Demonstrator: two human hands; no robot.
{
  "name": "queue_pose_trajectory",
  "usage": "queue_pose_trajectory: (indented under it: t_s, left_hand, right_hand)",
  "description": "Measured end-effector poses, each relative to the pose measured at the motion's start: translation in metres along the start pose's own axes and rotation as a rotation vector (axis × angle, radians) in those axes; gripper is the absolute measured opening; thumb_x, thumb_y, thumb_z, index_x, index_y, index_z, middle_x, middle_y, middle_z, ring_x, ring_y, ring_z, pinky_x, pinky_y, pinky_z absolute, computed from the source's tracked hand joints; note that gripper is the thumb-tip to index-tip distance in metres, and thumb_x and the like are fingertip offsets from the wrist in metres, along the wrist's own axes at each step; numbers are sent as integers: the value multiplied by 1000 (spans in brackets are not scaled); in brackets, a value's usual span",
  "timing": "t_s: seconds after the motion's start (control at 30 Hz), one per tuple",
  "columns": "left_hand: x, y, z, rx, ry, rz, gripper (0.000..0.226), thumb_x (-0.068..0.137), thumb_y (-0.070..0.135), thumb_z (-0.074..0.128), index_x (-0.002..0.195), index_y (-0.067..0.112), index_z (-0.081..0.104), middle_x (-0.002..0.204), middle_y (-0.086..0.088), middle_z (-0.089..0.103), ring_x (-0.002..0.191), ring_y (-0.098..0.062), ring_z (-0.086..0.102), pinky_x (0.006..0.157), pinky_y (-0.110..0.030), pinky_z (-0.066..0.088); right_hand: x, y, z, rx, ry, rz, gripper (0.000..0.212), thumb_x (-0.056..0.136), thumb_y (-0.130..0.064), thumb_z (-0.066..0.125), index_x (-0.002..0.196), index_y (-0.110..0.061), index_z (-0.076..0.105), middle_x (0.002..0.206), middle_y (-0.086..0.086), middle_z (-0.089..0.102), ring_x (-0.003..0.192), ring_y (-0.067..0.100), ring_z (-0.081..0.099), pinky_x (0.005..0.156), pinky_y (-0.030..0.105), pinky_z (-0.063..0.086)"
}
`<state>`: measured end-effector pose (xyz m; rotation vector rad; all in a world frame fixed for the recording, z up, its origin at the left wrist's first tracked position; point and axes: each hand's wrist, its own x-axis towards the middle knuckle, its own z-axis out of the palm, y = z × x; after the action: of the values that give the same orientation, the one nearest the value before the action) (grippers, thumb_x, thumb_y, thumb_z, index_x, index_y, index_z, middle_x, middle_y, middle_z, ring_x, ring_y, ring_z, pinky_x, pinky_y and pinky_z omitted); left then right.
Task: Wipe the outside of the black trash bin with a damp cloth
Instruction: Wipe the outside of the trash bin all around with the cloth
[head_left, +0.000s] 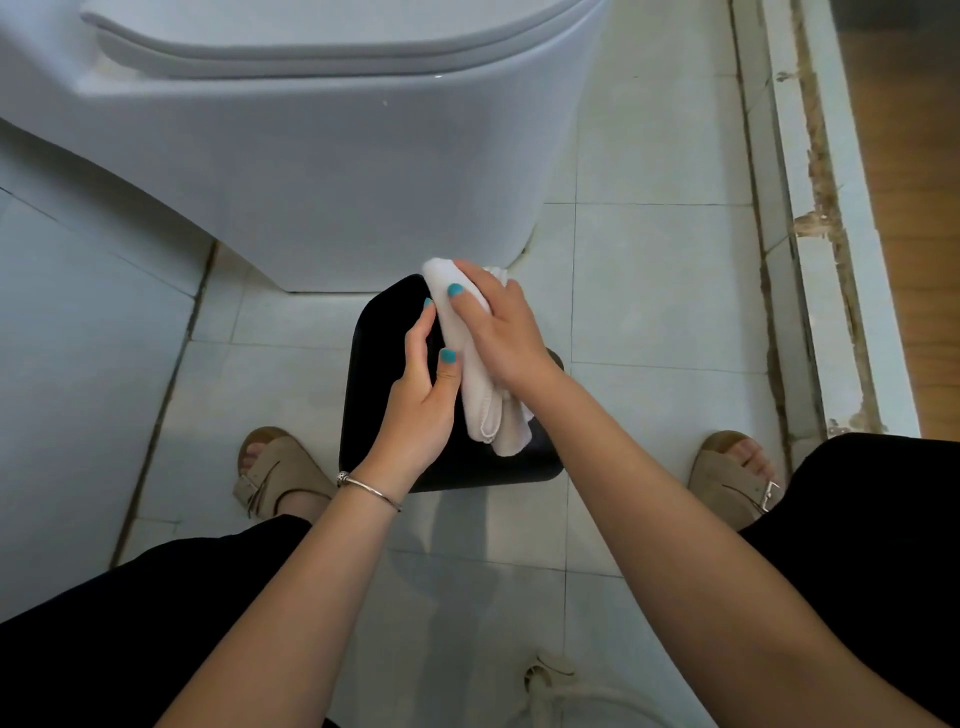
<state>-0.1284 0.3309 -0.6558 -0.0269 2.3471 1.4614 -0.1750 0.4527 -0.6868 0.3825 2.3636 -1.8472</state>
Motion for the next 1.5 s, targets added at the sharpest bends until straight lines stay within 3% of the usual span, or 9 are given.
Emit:
queue_pose_trajectory:
  t_s: [0.27,0.5,0.57,0.7,0.83,0.93,1.07,1.3,1.5]
  left_hand:
    - [-1,4,-1,75,-19,12,53,101,40,32,149,42,10,103,29,44,73,7,51,69,-5,35]
    - [0,4,2,29,-58,25,53,101,41,32,150,41,11,154,13,24,141,-2,21,104,-17,21]
    - [1,9,7,42,-87,46,52,101,41,31,150,39,13,154,5,31,131,5,36,105,-21,30]
    - [0,15,14,131,-90,67,52,101,42,30,150,41,13,117,-8,63,54,1,51,64,-18,43]
    - [-1,13,13,129,-82,71,53,101,41,32,149,41,11,140,2,49,73,-1,56,69,-16,42]
    - [-1,13,15,113,-86,48,56,101,39,36,150,41,9,152,1,34,117,-13,50,81,-12,32]
    - [-2,15,15,97,-102,31,58,101,37,38,150,39,8,153,2,33,127,-6,39,87,-7,25]
    - [-1,12,10,70,-83,51,60,99,42,40,149,40,8,120,8,57,89,-7,62,71,-5,44]
    - [1,9,8,74,-90,50,59,99,42,39,150,39,11,122,18,42,97,8,48,68,6,35]
  right_hand:
    - [5,19,-5,-151,109,8,44,91,-45,53,134,-44,47,119,2,49,116,25,48,100,37,42]
    - [8,92,-43,-273,155,280,42,93,-39,45,135,-35,50,128,11,53,119,35,49,104,48,39]
    - [8,99,-48,-269,166,316,40,95,-35,42,133,-30,52,131,8,55,120,32,49,105,46,38]
    - [7,102,-50,-186,263,437,42,94,-42,38,132,-31,52,129,9,57,116,33,53,102,45,42]
    - [3,92,-44,-108,266,410,45,90,-47,40,130,-32,54,128,6,58,115,29,55,102,47,43]
    - [2,75,-37,-36,266,344,50,84,-54,44,129,-35,56,128,4,56,115,25,55,102,45,44]
    - [-1,46,-29,33,216,224,60,72,-64,52,125,-37,58,124,0,54,112,17,56,100,42,47]
    - [-10,16,-16,94,135,19,44,86,-32,69,128,-32,55,121,7,48,90,-25,42,76,-4,35]
    - [-14,21,-14,52,200,-28,48,87,-29,69,133,-30,54,117,6,48,92,-18,46,76,-6,33]
